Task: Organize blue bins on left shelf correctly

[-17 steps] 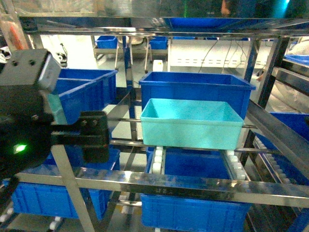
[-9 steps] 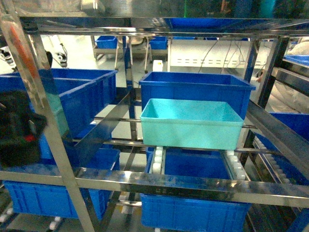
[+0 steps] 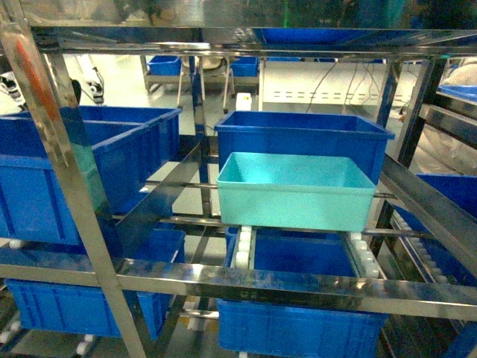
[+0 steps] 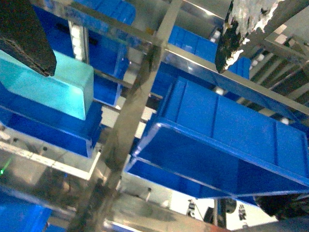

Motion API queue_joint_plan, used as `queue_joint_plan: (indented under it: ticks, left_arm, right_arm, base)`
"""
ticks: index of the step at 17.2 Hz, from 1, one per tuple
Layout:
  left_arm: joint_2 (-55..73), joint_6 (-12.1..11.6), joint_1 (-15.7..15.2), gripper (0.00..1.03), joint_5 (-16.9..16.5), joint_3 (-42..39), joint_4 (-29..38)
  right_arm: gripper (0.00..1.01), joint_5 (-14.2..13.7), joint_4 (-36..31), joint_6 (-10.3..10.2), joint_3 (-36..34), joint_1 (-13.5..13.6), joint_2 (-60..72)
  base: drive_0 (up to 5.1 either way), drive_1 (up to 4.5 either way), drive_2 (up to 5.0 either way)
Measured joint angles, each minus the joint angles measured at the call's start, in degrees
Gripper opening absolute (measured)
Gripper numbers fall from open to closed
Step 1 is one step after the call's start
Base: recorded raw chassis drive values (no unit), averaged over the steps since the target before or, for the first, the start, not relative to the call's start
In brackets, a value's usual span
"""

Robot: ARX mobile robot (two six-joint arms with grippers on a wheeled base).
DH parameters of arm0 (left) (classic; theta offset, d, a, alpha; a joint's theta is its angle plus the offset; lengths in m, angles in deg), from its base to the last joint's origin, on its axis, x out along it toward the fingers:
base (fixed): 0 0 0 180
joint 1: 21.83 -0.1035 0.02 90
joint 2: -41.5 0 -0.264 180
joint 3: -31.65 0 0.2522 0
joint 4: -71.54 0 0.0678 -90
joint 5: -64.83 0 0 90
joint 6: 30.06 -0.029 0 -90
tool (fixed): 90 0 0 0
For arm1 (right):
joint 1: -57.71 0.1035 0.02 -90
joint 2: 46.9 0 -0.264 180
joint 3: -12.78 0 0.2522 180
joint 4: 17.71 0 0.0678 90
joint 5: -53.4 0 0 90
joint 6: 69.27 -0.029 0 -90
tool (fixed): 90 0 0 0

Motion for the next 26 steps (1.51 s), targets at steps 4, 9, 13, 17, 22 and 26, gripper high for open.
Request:
queue_joint_plan:
  ticks: [4, 9, 13, 17, 22, 26]
  left_arm:
    - [0.13, -0.44, -1.33, 0.98, 0.35, 0.59, 1.73]
    - [-8.90, -17.14, -12.31, 0.39, -24.09, -13.18, 17.29]
    - [-10.49, -17.97, -11.87, 0.24, -24.94, -15.34, 17.22]
    - [-12.33, -18.27, -11.76, 0.08, -24.96, -16.76, 17.27]
    - [-14.84, -18.38, -11.87, 0.02, -24.79, -18.60, 16.96]
    - [-21.55, -18.40, -11.87, 0.02, -24.90, -22.62, 13.75]
  right_arm:
    - [0.95, -3.08, -1.92, -2.69, -0.33, -0.52, -0.63]
    - [0.35, -0.48, -8.09, -6.78, -13.14, 1.84, -9.84]
    - [0.20, -3.78, -7.89, -6.91, -15.12, 4.15, -12.39]
    - [0.03, -4.37, -7.21, -6.95, -17.11, 6.73, -15.34]
    - [0.02, -4.98, -5.46, -6.97, -19.67, 6.58, -19.04]
    - [0.02, -4.98, 2.36, -6.97, -24.09, 6.60, -31.58]
  base:
    - [0.0, 0.00, 0.0]
    - [0.0, 0.00, 0.0]
    - [0.0, 0.00, 0.0]
    - [0.0, 0.00, 0.0]
    - [0.0, 0.00, 0.0]
    - [0.0, 0.00, 0.0]
